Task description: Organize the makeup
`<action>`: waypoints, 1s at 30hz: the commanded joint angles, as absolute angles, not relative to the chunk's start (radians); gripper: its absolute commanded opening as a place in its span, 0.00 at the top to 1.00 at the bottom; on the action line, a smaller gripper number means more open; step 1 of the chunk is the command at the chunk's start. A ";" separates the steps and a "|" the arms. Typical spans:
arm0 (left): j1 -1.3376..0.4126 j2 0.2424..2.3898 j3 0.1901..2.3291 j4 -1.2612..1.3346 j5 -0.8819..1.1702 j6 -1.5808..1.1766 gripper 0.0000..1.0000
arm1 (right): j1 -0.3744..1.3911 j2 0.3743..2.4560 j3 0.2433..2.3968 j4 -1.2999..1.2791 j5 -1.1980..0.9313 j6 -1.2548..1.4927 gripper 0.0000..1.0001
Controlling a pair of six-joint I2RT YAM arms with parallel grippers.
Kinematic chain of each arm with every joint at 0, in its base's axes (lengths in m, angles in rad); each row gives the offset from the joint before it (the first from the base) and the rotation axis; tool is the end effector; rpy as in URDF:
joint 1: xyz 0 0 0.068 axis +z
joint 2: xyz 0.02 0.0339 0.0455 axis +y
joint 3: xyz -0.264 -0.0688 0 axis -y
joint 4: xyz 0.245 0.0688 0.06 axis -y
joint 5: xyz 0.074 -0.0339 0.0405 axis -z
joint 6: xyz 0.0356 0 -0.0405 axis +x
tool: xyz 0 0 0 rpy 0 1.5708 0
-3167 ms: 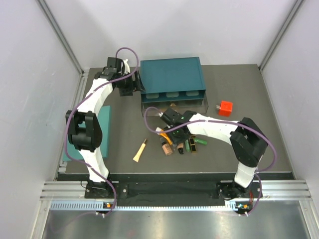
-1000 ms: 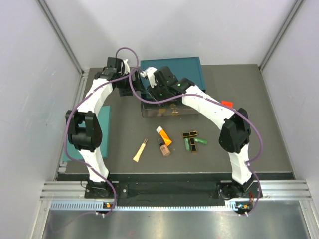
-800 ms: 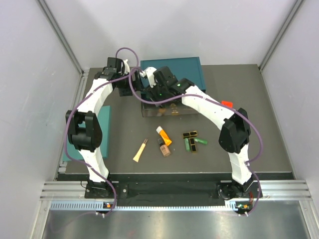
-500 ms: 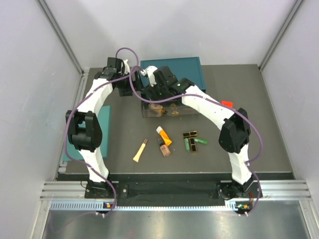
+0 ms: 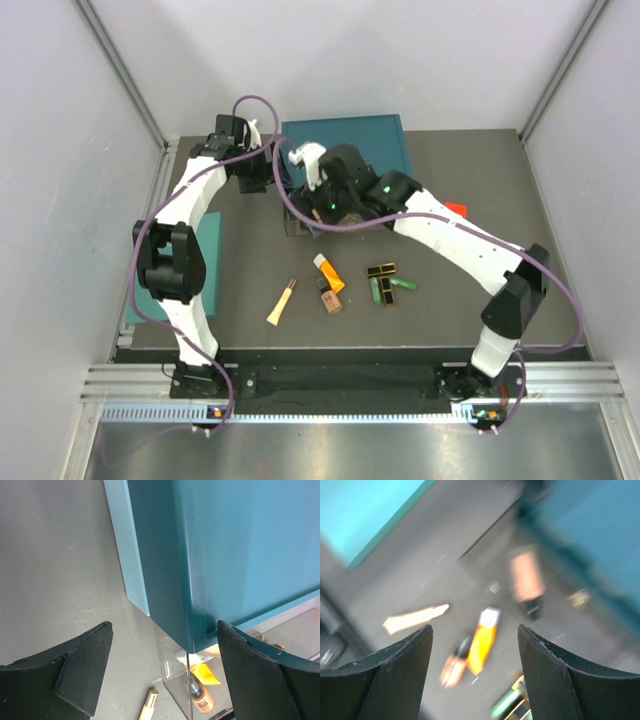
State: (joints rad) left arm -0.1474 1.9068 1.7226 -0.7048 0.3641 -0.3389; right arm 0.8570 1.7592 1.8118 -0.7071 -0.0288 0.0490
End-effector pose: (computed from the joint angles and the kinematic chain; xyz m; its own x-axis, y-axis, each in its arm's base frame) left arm 0.4200 -0.0752 0.2936 -0.8438 -0.1888 -0.5024 0.0835 0.8786 -0.4703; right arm 0.2597 0.3014 0.3789 -0.4358 -0.4284 -0.7915 -0.7501 0.6589 0.0564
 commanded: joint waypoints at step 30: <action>-0.150 1.884 1.700 -0.709 0.367 -0.321 0.10 | 0.977 2.081 1.612 -0.899 -0.234 0.103 0.59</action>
State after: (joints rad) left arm -0.1474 1.9068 1.7191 -0.7010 0.3687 -0.3374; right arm 0.9749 2.0460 1.5784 -0.9268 -0.1642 0.0998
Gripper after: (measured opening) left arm 0.897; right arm 0.516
